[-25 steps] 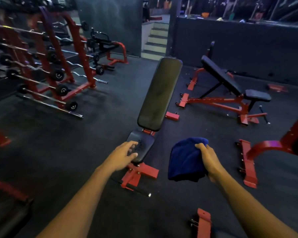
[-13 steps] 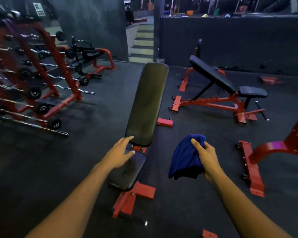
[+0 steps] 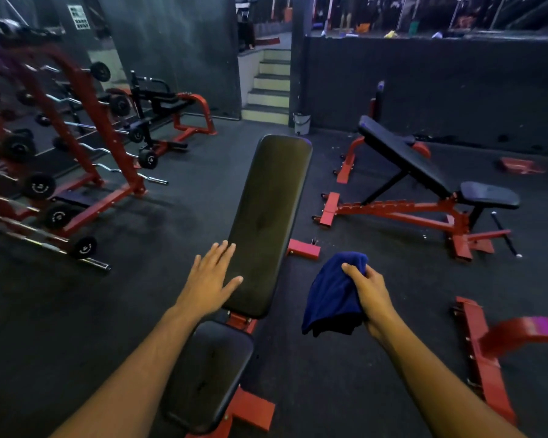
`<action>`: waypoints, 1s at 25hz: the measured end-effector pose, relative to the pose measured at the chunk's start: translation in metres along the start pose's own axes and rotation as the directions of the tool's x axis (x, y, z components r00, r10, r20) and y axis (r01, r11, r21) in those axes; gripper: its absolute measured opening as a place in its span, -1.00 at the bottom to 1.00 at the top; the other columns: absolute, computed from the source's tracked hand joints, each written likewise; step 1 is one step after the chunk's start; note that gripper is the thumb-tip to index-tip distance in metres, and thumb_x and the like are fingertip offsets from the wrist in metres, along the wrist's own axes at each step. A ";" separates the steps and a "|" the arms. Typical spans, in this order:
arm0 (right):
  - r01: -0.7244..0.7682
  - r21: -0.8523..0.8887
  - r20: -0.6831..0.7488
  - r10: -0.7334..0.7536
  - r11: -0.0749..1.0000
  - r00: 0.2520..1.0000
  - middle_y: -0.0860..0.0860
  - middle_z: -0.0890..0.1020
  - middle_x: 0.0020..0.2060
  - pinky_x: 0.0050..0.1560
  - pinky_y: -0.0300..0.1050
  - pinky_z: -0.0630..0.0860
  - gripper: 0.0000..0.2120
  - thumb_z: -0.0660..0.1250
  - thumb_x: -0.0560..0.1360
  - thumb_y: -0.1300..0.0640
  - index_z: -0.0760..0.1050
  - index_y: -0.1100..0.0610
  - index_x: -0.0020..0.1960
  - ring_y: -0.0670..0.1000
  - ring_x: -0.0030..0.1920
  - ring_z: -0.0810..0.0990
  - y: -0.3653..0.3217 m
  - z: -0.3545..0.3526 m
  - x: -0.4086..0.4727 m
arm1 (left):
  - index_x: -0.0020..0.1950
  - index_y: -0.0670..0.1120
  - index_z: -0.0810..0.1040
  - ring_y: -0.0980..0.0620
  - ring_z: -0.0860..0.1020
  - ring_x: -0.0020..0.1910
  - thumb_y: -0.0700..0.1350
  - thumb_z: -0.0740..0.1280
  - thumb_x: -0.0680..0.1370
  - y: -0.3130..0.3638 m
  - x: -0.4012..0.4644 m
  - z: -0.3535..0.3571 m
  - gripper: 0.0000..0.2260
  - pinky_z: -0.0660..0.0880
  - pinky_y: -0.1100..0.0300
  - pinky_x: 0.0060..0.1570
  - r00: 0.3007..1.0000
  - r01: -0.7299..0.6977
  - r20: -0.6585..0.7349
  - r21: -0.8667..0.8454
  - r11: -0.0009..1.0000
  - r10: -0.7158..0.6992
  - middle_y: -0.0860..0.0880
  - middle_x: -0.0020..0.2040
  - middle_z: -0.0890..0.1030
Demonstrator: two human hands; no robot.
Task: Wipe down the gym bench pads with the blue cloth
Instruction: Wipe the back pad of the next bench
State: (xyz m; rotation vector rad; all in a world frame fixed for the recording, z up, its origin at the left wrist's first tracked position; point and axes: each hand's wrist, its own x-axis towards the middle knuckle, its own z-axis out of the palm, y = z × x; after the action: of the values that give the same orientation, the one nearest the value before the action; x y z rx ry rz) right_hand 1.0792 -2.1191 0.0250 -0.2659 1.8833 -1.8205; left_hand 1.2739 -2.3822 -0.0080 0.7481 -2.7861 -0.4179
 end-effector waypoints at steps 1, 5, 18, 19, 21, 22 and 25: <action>0.005 -0.017 0.008 -0.005 1.000 1.000 0.05 0.68 -0.04 -0.11 -0.04 0.59 -0.90 0.36 0.56 0.03 0.58 0.02 0.04 0.07 -0.03 0.66 -0.005 0.001 0.019 | 0.69 -0.05 -0.03 -0.02 -0.12 0.67 0.13 0.21 0.69 -0.005 0.019 0.005 -0.32 -0.10 -0.15 0.59 0.999 -0.009 -0.032 0.044 0.999 0.010 -0.03 0.69 -0.05; 0.027 -0.113 0.002 -0.027 0.993 1.000 0.04 0.67 -0.01 0.05 0.07 0.61 -0.94 0.35 0.57 0.08 0.55 -0.04 0.03 0.06 0.00 0.65 -0.032 0.004 0.094 | 0.64 -0.01 -0.20 0.03 -0.22 0.64 0.15 0.14 0.71 -0.014 0.092 0.012 -0.33 -0.20 -0.15 0.58 0.998 -0.008 -0.056 0.077 0.997 0.012 0.02 0.67 -0.17; 0.158 -0.083 -0.086 -0.165 0.984 0.983 -0.09 0.70 -0.13 -0.13 -0.12 0.59 -0.96 0.38 0.56 0.03 0.61 -0.05 -0.01 -0.08 -0.10 0.67 -0.088 0.031 0.390 | 0.63 -0.01 -0.28 0.09 -0.33 0.59 0.18 0.06 0.71 -0.038 0.380 0.052 -0.33 -0.31 0.01 0.55 0.998 -0.064 0.020 0.152 0.986 0.062 0.07 0.61 -0.33; 0.161 -0.086 -0.081 -0.168 0.983 0.982 -0.13 0.70 -0.18 -0.18 -0.17 0.57 -0.96 0.38 0.56 0.03 0.61 -0.06 -0.03 -0.11 -0.13 0.67 -0.092 0.035 0.422 | 0.63 -0.01 -0.28 0.09 -0.33 0.59 0.18 0.06 0.71 -0.043 0.408 0.057 -0.33 -0.30 0.01 0.56 0.998 -0.060 0.033 0.159 0.985 0.056 0.05 0.62 -0.32; 0.172 -0.090 -0.087 -0.180 0.981 0.980 -0.17 0.69 -0.22 -0.24 -0.24 0.53 -0.95 0.38 0.56 0.01 0.60 -0.06 -0.07 -0.13 -0.16 0.66 -0.098 0.044 0.483 | 0.65 -0.04 -0.25 0.06 -0.30 0.61 0.17 0.07 0.72 -0.050 0.463 0.067 -0.33 -0.26 -0.02 0.59 0.997 -0.052 0.065 0.172 0.984 0.042 0.02 0.64 -0.29; 0.175 -0.093 -0.100 -0.184 0.980 0.978 -0.15 0.69 -0.22 -0.23 -0.22 0.54 -0.95 0.39 0.55 0.01 0.60 -0.05 -0.08 -0.11 -0.16 0.66 -0.101 0.048 0.509 | 0.66 -0.04 -0.24 0.05 -0.28 0.63 0.16 0.07 0.72 -0.052 0.487 0.071 -0.33 -0.24 -0.03 0.61 0.996 -0.056 0.083 0.175 0.983 0.042 0.02 0.65 -0.29; 0.181 -0.085 -0.108 -0.190 0.980 0.976 -0.10 0.68 -0.19 -0.12 -0.09 0.57 -0.94 0.38 0.55 0.02 0.60 -0.04 -0.08 -0.07 -0.12 0.65 -0.110 0.065 0.595 | 0.67 -0.03 -0.19 0.02 -0.23 0.65 0.14 0.10 0.72 -0.059 0.571 0.088 -0.33 -0.16 -0.05 0.63 0.993 -0.095 0.092 0.184 0.978 0.079 0.01 0.66 -0.27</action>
State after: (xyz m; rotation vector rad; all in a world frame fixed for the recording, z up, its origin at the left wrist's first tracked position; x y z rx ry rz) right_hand 0.5796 -2.4663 0.0040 -0.3815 2.0704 -1.9262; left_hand 0.7930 -2.7069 -0.0286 0.6576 -2.9554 -0.1754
